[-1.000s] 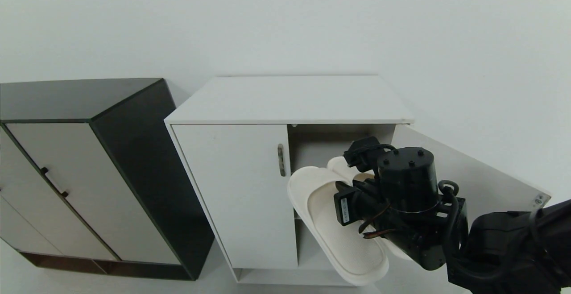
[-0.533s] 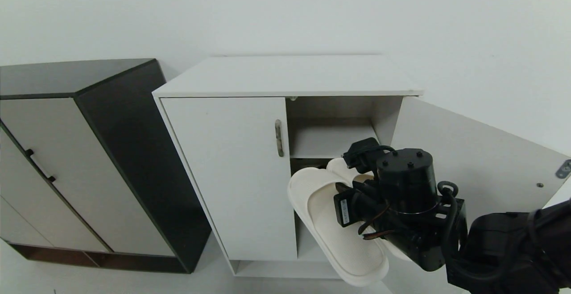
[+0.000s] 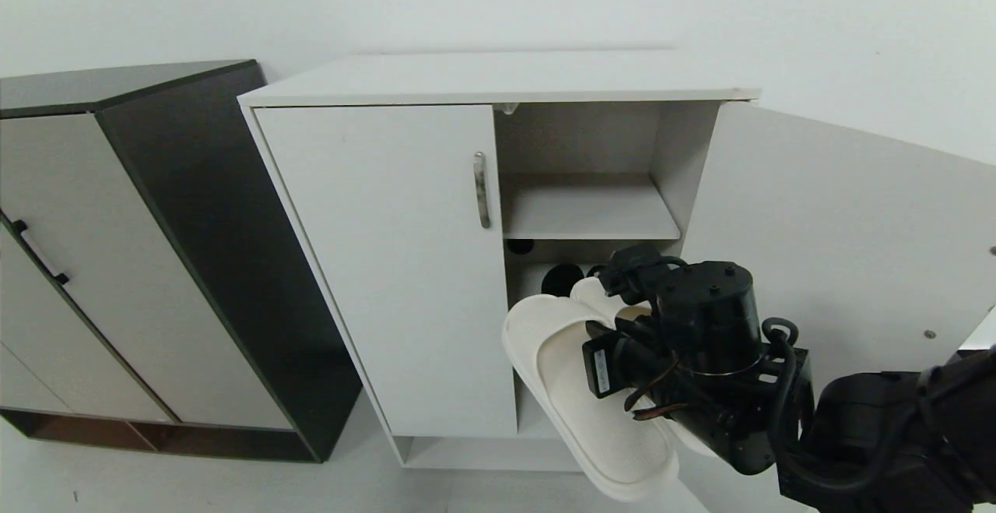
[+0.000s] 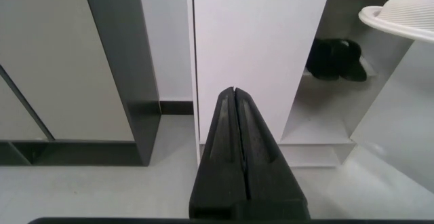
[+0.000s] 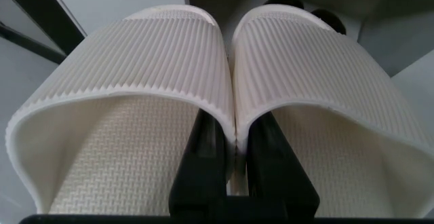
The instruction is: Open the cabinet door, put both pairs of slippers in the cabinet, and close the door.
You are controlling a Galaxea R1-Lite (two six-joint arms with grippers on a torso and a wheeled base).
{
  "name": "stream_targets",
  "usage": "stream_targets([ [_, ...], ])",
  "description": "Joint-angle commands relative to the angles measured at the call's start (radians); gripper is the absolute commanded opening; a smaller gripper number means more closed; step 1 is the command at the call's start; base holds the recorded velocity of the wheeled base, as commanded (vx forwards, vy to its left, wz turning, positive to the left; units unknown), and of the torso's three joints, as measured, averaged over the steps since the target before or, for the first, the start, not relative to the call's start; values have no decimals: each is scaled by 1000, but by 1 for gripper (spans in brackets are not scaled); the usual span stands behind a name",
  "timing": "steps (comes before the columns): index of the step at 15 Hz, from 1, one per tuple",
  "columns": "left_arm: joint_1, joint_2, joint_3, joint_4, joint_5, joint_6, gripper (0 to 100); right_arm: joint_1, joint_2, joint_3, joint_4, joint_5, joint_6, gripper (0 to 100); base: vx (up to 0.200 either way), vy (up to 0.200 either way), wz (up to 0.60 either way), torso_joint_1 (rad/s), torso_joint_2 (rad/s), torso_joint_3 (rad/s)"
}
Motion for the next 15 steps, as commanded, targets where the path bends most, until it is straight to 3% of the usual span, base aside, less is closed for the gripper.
stream_targets([
  [1, 0, 1, 0, 0, 0, -1, 0, 0, 2, 0, -1, 0, 0, 0, 0, 0, 0, -46, 476, 378],
  [5, 0, 1, 0, 0, 0, -2, 0, 0, 2, 2, -1, 0, 0, 0, 0, 0, 0, -17, 354, 326],
  [10, 0, 1, 0, 0, 0, -2, 0, 0, 25, -11, -40, -8, -20, 0, 0, 0, 0, 0, 48, 35],
  [11, 1, 1, 0, 0, 0, -2, 0, 5, 30, -28, -48, -58, -47, 0, 0, 0, 0, 0, 0, 0],
  [13, 0, 1, 0, 0, 0, -2, 0, 29, 70, -195, 98, -279, -26, 0, 0, 0, 0, 0, 0, 0],
  [15, 0, 1, 0, 0, 0, -2, 0, 65, 74, -348, 246, -373, 62, 0, 0, 0, 0, 0, 0, 0],
])
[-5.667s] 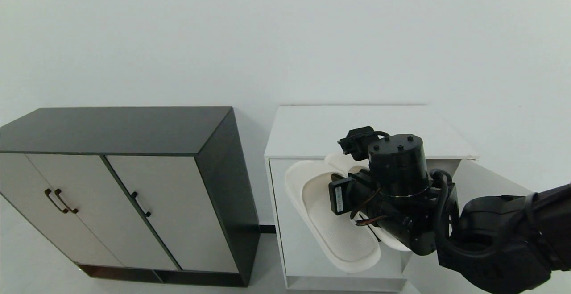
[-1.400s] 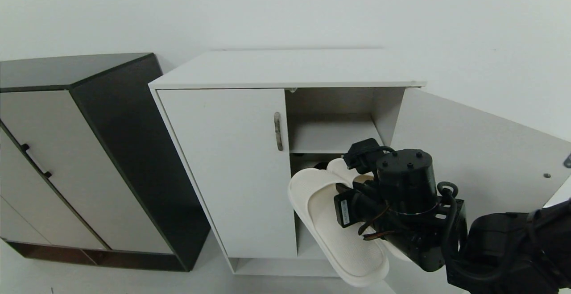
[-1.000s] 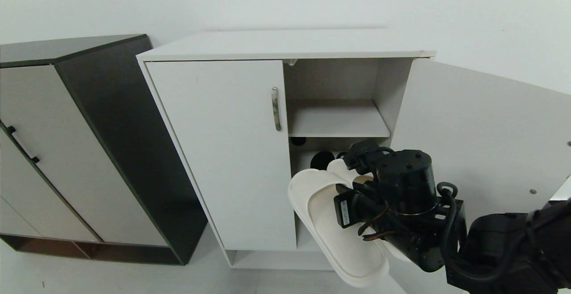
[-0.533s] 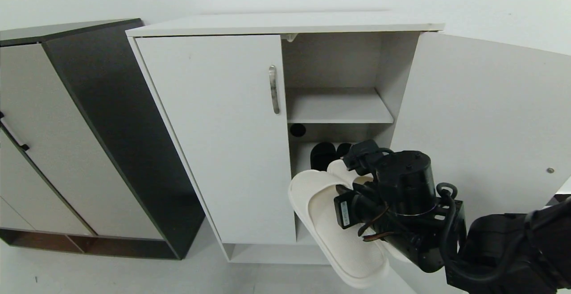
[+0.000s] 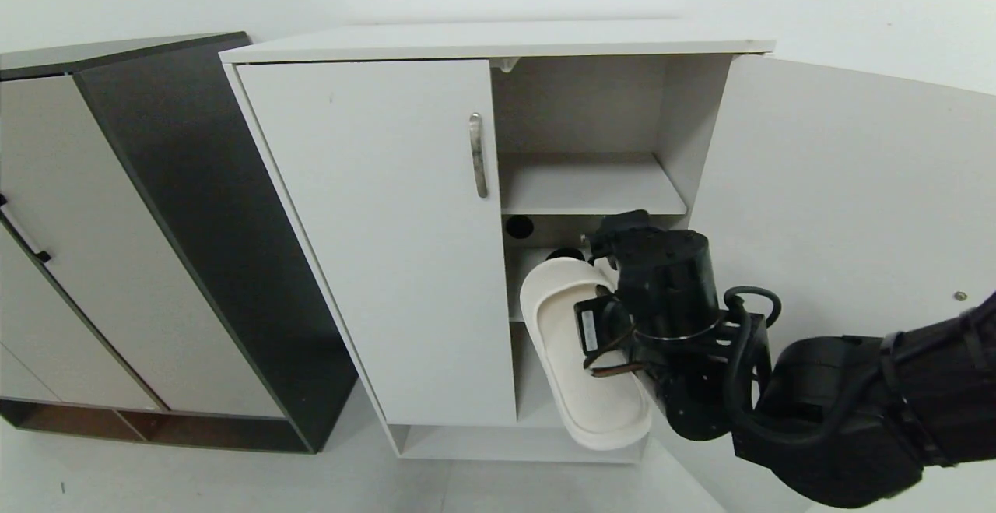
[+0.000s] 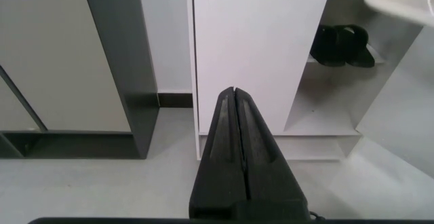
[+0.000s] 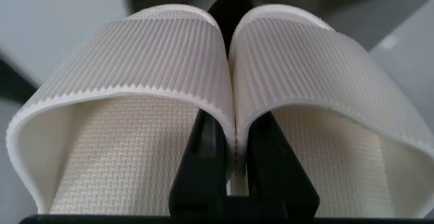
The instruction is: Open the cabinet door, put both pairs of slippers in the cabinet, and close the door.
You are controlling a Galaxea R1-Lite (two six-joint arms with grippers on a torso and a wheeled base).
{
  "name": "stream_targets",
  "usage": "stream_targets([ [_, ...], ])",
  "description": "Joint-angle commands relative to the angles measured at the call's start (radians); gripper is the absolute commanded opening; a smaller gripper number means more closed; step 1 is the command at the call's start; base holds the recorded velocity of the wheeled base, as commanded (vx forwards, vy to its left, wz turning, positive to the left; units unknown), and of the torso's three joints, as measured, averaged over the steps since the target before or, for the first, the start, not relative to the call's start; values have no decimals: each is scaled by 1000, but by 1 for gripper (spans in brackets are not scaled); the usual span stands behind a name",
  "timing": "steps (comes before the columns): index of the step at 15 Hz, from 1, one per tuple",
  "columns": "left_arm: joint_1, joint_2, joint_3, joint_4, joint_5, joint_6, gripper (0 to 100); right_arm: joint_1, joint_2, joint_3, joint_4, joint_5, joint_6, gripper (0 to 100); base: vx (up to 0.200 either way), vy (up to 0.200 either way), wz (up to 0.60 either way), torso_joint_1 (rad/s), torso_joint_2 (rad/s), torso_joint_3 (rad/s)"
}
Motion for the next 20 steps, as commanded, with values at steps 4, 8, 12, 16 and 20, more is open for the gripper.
stream_targets([
  [4, 0, 1, 0, 0, 0, 1, 0, 35, 52, -348, 210, -181, 74, 0, 0, 0, 0, 0, 0, 0],
  [8, 0, 1, 0, 0, 0, 1, 0, 13, 73, -367, 216, -178, 74, 0, 0, 0, 0, 0, 0, 0],
  [12, 0, 1, 0, 0, 0, 1, 0, -5, 75, -356, 228, -178, 76, 0, 0, 0, 0, 0, 0, 0],
  [16, 0, 1, 0, 0, 0, 3, 0, -5, 75, -351, 230, -173, 76, 0, 100, 0, 0, 0, 1, 1],
  [20, 0, 1, 0, 0, 0, 4, 0, -6, 73, -351, 228, -173, 76, 0, 200, 0, 0, -1, 2, 2],
])
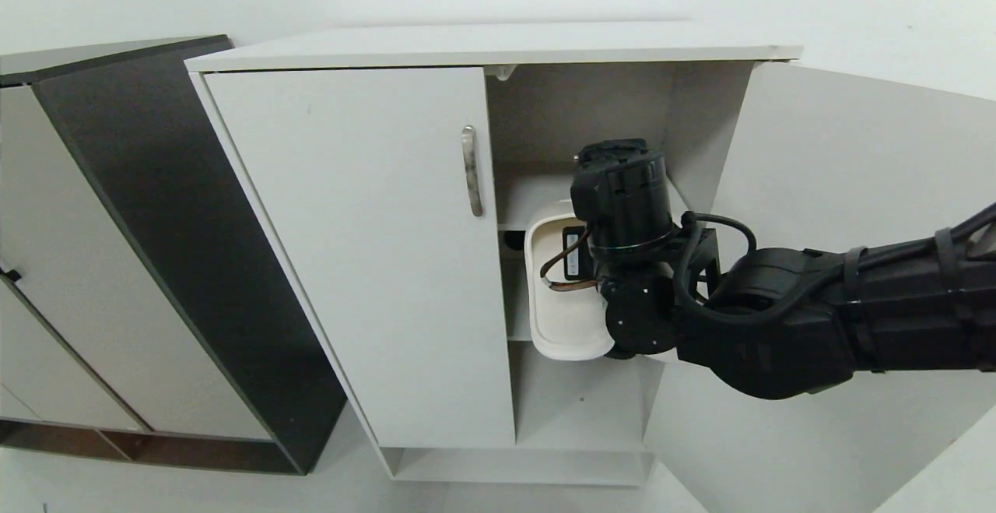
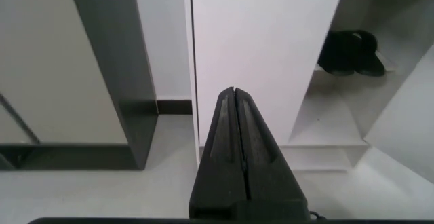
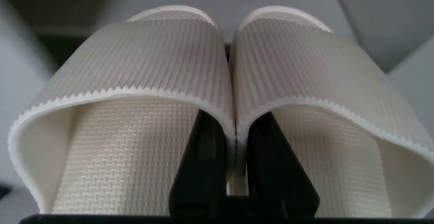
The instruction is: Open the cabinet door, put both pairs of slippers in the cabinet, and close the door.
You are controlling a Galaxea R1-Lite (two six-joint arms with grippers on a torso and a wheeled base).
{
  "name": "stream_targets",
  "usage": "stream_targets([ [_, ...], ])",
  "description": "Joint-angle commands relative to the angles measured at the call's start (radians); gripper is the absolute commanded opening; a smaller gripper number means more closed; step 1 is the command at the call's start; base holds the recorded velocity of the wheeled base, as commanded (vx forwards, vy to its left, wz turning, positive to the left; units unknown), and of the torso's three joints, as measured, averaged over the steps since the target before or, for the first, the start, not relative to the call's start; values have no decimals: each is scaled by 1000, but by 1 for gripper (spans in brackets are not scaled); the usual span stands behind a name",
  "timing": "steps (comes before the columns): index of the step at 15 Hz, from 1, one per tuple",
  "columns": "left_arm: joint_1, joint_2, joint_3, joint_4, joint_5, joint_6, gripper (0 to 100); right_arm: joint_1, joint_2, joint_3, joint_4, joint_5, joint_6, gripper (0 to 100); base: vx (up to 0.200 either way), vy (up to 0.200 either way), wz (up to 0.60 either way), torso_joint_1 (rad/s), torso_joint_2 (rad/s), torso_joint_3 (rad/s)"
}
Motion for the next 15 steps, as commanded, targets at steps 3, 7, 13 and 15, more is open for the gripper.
stream_targets([
  [3, 0, 1, 0, 0, 0, -1, 0, 3, -7, 1, -3, 1, 0, 0, 200, 0, 0, 4, 7, 4],
  [7, 0, 1, 0, 0, 0, -2, 0, 3, -6, 11, -6, 4, 0, 0, 200, 0, 0, 4, 4, 1],
  [13, 0, 1, 0, 0, 0, -4, 0, -48, 17, 7, -20, 94, 6, 0, 33, 0, 0, 0, 1, 0],
  [15, 0, 1, 0, 0, 0, -4, 0, -82, 54, -48, -24, 97, 6, 0, 0, 0, 0, 0, 0, 0],
])
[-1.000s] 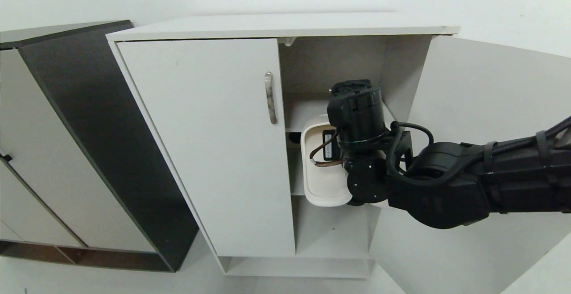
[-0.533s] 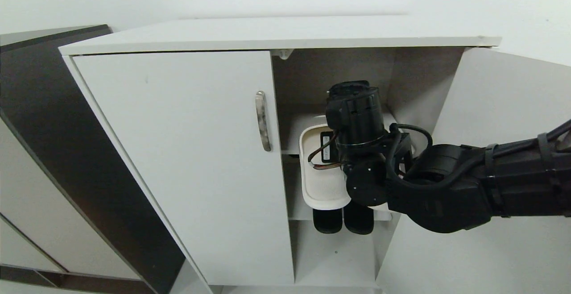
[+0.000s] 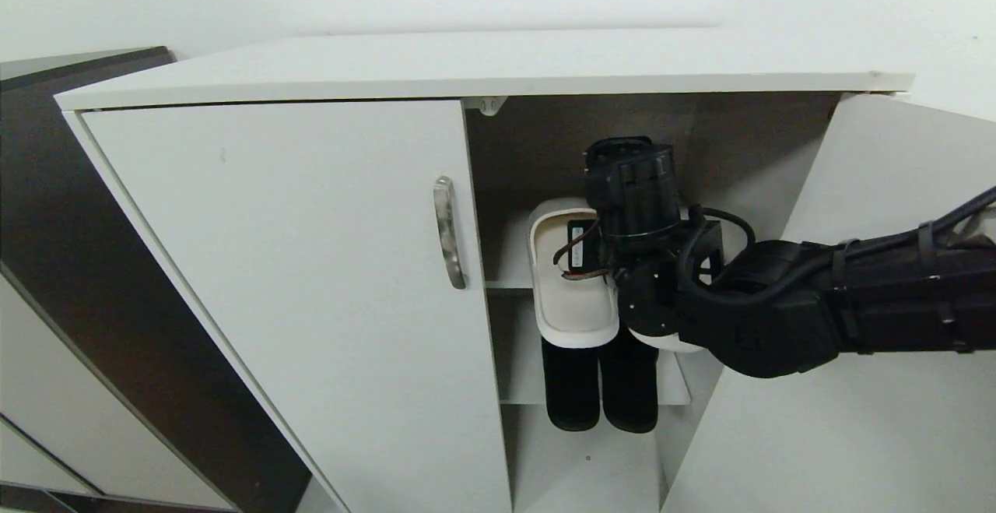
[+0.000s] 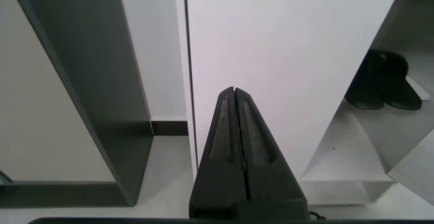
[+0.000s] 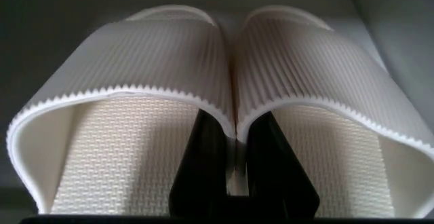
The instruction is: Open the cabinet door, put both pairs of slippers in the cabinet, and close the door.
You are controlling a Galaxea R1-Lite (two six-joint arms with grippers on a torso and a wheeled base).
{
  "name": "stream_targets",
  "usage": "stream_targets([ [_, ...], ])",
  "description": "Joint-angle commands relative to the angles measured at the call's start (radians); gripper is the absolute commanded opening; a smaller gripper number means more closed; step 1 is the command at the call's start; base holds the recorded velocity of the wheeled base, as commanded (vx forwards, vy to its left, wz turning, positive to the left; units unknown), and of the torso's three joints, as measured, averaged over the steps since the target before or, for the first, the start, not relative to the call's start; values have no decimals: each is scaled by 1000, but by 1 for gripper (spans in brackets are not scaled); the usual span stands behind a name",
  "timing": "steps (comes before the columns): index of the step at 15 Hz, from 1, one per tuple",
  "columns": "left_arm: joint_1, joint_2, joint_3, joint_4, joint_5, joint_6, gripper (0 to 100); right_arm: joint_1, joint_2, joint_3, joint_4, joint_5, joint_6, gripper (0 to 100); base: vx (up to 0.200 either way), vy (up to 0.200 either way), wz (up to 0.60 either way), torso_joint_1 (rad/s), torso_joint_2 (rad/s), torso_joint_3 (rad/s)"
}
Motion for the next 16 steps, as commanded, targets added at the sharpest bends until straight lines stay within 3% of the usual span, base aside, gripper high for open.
stream_targets([
  [1, 0, 1, 0, 0, 0, 0, 0, -35, 46, -52, -2, 5, -2, 0, 0, 0, 0, 0, 0, 0],
  [3, 0, 1, 0, 0, 0, -1, 0, -79, 101, -144, 9, 26, -5, 0, 0, 0, 0, 0, 0, 0],
  [9, 0, 1, 0, 0, 0, -1, 0, -95, 158, -312, 127, 31, -27, 0, 0, 0, 0, 0, 0, 0],
  [16, 0, 1, 0, 0, 0, -1, 0, -112, 193, -345, 133, 40, -31, 0, 0, 0, 0, 0, 0, 0],
])
